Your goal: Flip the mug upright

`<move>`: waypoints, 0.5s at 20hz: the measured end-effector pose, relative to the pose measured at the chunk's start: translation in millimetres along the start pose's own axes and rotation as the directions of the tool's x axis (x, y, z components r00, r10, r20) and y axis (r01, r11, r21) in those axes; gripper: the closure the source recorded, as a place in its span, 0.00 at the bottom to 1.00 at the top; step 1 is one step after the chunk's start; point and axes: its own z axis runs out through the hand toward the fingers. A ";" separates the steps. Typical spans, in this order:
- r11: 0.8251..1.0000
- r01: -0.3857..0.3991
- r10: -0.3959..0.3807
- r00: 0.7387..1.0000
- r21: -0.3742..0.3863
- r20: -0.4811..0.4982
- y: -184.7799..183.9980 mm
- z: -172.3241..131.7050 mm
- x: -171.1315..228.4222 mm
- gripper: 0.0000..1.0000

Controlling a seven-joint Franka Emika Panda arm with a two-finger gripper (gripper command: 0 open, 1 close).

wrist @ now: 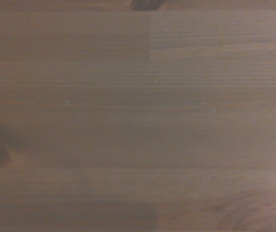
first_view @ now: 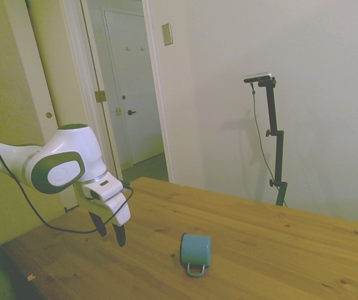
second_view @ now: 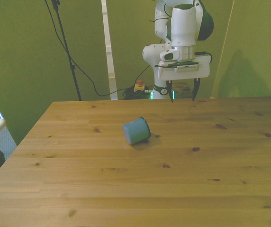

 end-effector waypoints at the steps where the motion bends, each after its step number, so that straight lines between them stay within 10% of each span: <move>1: 1.000 0.004 -0.004 1.000 -0.001 -0.002 -0.2 -0.2 0.3 0.00; 10: 0.991 0.078 -0.100 0.971 -0.108 -0.215 20.1 -21.2 47.1 0.00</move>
